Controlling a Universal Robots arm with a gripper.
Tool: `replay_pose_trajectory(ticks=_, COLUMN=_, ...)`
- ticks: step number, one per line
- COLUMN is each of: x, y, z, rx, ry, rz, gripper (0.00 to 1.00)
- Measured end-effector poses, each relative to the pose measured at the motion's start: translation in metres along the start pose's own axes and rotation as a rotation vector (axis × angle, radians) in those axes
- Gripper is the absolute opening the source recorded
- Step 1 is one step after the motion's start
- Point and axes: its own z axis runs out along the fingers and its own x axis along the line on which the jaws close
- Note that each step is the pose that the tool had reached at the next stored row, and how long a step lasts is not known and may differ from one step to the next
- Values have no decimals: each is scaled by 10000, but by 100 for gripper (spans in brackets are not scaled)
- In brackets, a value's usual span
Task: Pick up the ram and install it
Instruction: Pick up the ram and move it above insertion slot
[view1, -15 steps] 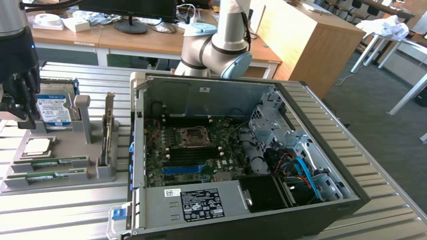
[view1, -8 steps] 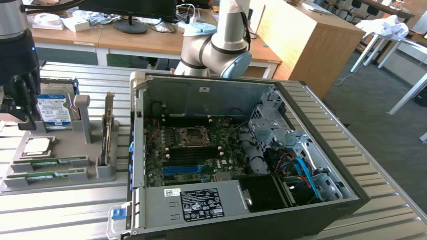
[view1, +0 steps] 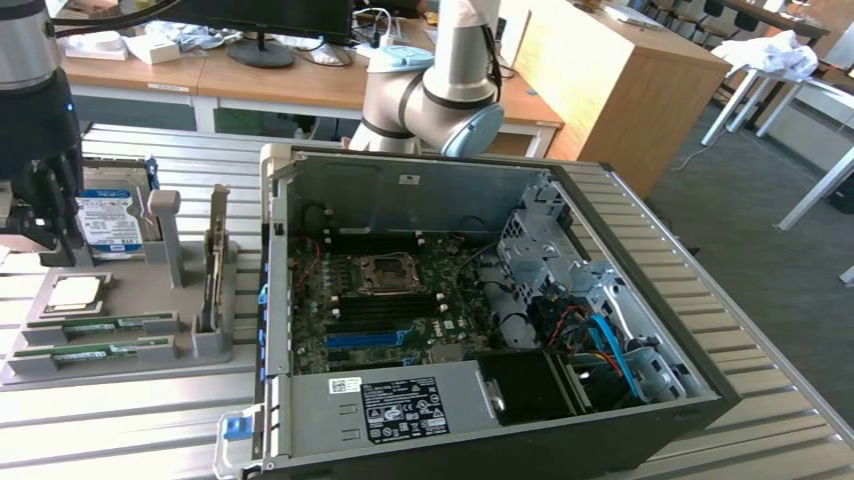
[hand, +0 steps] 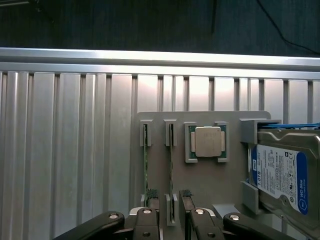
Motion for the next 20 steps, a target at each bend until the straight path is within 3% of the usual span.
replay_pose_trajectory(ticks=20, x=4, y=-7, z=185, rx=0, ry=0, rz=0, gripper=30)
